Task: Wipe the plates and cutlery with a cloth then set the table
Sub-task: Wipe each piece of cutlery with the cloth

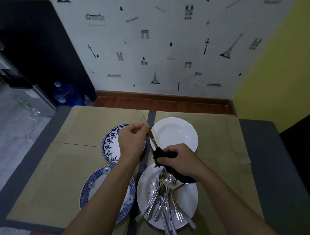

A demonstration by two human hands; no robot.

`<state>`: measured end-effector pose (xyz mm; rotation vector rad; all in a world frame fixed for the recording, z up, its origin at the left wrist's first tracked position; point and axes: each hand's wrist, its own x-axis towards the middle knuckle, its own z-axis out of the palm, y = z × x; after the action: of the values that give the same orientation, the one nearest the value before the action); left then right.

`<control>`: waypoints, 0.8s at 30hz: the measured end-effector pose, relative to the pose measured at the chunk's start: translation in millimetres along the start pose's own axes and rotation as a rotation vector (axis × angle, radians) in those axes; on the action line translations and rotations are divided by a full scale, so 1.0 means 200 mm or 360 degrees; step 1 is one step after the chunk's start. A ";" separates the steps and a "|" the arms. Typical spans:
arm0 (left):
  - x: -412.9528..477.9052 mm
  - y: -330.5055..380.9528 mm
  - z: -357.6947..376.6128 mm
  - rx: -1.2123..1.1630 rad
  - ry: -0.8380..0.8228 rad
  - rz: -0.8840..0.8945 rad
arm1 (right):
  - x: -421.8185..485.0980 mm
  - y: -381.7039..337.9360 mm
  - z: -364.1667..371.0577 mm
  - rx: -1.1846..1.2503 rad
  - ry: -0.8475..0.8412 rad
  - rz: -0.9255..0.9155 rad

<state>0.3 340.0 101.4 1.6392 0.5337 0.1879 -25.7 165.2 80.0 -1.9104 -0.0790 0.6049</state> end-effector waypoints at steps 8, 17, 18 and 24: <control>-0.04 0.02 0.04 0.0031 -0.0182 0.0047 | 0.01 -0.01 0.00 -0.0331 0.0044 -0.0103; -0.03 -0.01 0.03 -0.0129 -0.0309 -0.0106 | 0.00 -0.03 0.00 0.0016 -0.0022 -0.0129; -0.03 -0.01 0.03 -0.0108 -0.0290 -0.0084 | 0.00 -0.02 0.00 0.0053 0.0017 -0.0131; -0.05 0.01 0.05 -0.0072 -0.0538 -0.0179 | 0.07 -0.03 0.03 0.0336 0.0267 -0.0220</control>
<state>-3.2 326.1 103.6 1.5506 0.3578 -0.1576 -15.1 176.6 79.0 -1.7271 -0.0374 0.3442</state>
